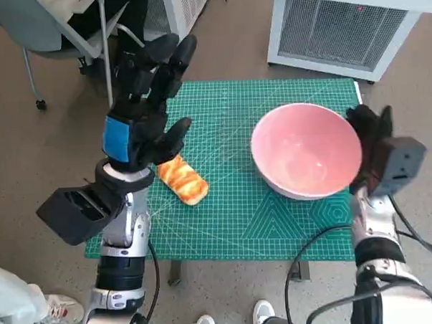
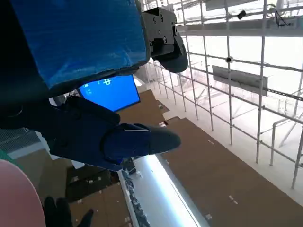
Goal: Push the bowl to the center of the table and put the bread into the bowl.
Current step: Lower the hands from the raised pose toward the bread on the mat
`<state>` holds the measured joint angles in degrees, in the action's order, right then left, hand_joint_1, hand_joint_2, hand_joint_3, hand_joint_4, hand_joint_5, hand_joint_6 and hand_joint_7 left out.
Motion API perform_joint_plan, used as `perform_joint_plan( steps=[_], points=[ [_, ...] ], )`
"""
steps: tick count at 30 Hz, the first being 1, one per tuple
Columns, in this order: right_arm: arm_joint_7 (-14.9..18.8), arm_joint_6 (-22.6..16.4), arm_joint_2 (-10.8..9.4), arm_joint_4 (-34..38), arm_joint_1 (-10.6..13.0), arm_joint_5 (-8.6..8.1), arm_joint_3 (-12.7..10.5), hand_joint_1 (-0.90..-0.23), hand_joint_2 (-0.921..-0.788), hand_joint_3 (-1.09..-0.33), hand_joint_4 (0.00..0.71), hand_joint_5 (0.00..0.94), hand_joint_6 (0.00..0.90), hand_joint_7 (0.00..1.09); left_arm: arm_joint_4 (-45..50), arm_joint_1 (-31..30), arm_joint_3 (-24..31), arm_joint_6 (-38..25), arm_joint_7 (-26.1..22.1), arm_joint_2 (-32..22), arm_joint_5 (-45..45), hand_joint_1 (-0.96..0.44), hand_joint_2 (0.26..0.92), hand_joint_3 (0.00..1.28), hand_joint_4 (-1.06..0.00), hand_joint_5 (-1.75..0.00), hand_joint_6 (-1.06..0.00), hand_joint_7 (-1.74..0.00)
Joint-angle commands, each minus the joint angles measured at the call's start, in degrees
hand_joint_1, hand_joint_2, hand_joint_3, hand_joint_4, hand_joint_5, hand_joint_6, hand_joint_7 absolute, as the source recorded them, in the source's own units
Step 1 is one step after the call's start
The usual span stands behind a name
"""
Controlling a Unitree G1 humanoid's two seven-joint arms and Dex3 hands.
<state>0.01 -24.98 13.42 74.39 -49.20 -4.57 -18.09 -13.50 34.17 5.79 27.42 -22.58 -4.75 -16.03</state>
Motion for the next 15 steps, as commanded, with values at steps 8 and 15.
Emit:
perform_joint_plan(
  steps=[8, 15],
  points=[
    [0.60, 2.39, -3.95, 1.19, -2.61, -1.29, -1.02, -0.467, -0.921, -0.860, 0.233, 0.000, 0.092, 0.31, 4.06, -2.92, 0.70, -1.50, 2.33, -1.09, 0.94, -0.58, 0.921, 0.35, -0.31, -0.07, -0.12, -0.68],
    [0.56, 3.25, -5.75, 1.41, -4.48, -1.25, -1.14, -0.456, -0.921, -0.847, 0.244, 0.005, 0.097, 0.30, 5.37, -4.19, 0.77, -1.19, 3.05, -1.84, 1.79, -0.58, 0.921, 0.34, -0.32, -0.06, -0.14, -0.64]
  ],
)
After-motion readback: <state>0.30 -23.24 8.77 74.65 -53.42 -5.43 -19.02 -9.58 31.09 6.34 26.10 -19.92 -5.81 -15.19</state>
